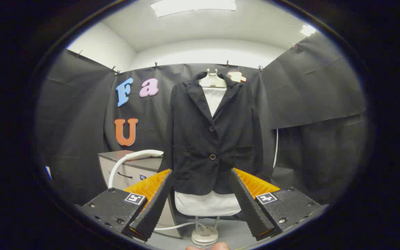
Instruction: Iron the clothes twice with a garment steamer, once on the left side and once on the right side.
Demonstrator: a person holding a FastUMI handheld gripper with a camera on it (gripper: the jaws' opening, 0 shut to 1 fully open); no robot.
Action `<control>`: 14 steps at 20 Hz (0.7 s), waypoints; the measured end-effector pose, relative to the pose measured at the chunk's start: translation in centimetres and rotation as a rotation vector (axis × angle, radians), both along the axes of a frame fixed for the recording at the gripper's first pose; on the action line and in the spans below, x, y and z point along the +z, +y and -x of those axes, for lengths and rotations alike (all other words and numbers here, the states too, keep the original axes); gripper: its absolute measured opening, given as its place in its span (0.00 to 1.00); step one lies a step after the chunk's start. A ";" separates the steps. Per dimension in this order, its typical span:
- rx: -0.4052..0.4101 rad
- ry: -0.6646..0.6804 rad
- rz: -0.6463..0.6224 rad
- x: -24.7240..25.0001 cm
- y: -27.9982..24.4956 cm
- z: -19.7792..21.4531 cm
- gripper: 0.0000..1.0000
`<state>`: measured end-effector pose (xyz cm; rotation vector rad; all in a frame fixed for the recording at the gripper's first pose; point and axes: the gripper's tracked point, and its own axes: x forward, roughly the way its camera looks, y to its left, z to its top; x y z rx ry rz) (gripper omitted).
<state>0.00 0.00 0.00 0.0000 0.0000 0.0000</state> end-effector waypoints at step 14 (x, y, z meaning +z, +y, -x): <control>-0.046 0.075 -0.069 -2.2 -4.7 -0.7 1.00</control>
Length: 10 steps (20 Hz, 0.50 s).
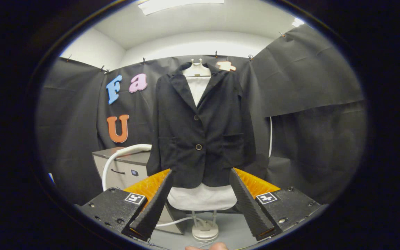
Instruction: Iron the clothes twice with a garment steamer, once on the left side and once on the right side.
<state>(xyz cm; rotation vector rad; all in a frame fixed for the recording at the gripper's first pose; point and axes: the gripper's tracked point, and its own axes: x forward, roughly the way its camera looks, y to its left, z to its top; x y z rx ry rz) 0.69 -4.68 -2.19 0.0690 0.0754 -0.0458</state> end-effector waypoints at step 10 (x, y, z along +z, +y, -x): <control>0.027 -0.010 0.054 1.4 4.1 -1.3 1.00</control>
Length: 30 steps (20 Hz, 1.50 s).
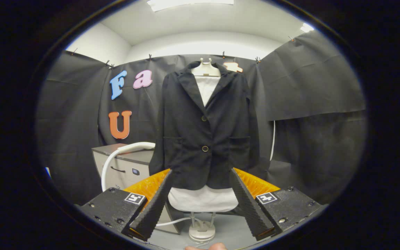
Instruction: Iron the clothes twice with a garment steamer, once on the left side and once on the right side.
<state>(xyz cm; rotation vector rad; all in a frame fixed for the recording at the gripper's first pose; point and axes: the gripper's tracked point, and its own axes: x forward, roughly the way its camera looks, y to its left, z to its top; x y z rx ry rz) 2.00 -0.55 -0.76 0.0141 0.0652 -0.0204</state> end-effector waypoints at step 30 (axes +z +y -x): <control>0.294 0.324 -0.058 4.8 32.3 -23.6 1.00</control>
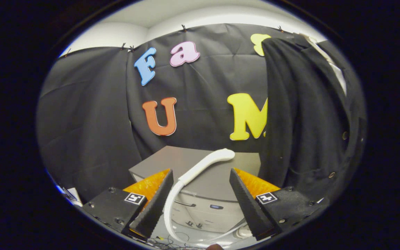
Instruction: Iron the clothes twice with a garment steamer, once on the left side and once on the right side.
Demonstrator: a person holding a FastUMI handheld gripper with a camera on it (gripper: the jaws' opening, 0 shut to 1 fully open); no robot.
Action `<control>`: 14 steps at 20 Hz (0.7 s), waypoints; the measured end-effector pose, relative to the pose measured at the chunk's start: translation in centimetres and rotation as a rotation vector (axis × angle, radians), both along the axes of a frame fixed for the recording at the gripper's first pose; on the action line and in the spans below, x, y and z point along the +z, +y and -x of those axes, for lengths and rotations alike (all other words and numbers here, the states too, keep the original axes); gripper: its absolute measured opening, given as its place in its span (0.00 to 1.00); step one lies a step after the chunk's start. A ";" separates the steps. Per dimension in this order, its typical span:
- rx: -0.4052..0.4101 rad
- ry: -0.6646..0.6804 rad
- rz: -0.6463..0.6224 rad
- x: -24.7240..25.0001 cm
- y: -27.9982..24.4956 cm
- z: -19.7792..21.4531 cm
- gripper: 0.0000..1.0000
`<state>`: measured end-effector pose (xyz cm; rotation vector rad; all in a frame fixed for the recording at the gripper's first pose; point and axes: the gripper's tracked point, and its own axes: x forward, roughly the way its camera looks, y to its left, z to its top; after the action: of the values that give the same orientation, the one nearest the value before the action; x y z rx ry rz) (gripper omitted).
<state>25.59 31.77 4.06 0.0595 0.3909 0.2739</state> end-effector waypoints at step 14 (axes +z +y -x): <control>-0.089 0.541 0.041 -10.0 6.5 -12.0 1.00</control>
<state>37.58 38.30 -5.92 0.1104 0.9287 0.1584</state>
